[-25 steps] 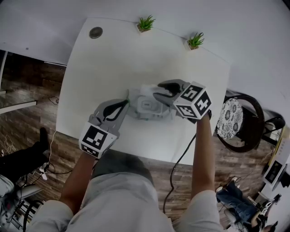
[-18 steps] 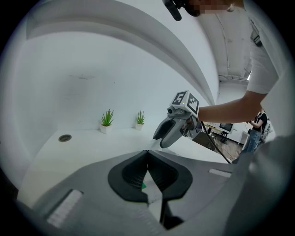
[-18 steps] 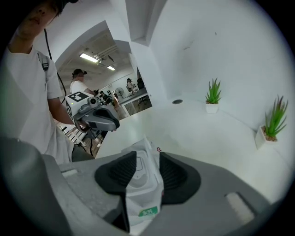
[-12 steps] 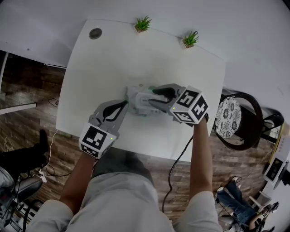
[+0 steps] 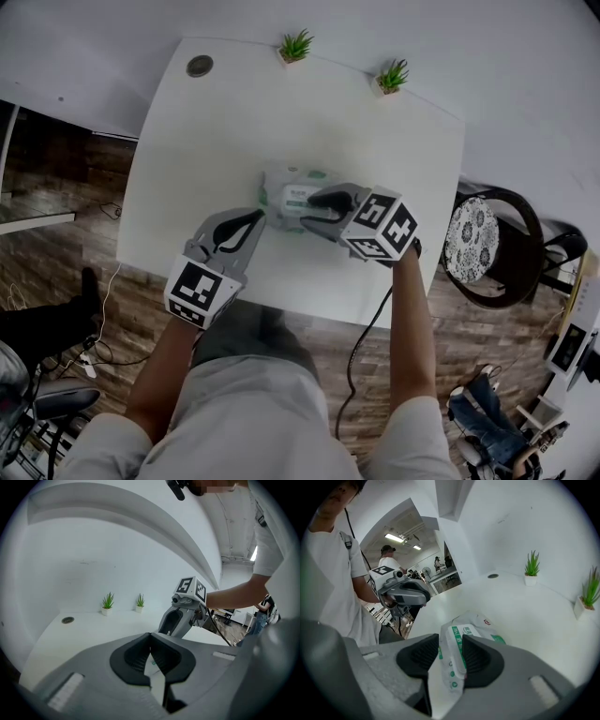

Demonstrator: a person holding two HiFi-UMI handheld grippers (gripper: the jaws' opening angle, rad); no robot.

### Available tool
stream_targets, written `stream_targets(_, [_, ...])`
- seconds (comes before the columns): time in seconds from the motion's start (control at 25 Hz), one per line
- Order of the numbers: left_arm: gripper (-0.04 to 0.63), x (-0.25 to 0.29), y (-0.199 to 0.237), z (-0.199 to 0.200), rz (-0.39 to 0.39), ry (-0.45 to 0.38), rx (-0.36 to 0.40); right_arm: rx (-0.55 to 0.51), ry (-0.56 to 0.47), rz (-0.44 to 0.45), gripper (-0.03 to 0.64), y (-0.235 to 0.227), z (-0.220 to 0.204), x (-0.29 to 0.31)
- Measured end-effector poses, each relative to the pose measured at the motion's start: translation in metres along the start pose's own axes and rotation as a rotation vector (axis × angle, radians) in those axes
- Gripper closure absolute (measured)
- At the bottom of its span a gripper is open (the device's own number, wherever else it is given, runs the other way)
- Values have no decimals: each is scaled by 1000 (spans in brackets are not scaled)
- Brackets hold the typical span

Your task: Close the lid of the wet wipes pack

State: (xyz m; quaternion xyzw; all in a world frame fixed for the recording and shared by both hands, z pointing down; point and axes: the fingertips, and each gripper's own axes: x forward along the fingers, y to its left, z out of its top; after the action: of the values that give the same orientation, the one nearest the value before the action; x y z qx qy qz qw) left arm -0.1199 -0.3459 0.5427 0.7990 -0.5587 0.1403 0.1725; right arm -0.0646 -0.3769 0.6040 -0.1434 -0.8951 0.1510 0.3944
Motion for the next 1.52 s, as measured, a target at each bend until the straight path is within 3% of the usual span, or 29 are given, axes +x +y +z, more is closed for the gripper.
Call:
stream_targets(0.8, [589,-10,-3,-5,3,-5,-12,32,88,-81,456,-4,-18,23])
stream_targets(1.08, [589,-17,1,-7,12,1,-21,43,48,-108,457,-4,-17,21])
stream_targets(1.52, [588,-34,-8,4,13,-26,-2,84,-158,-231,471,12,-1,-1])
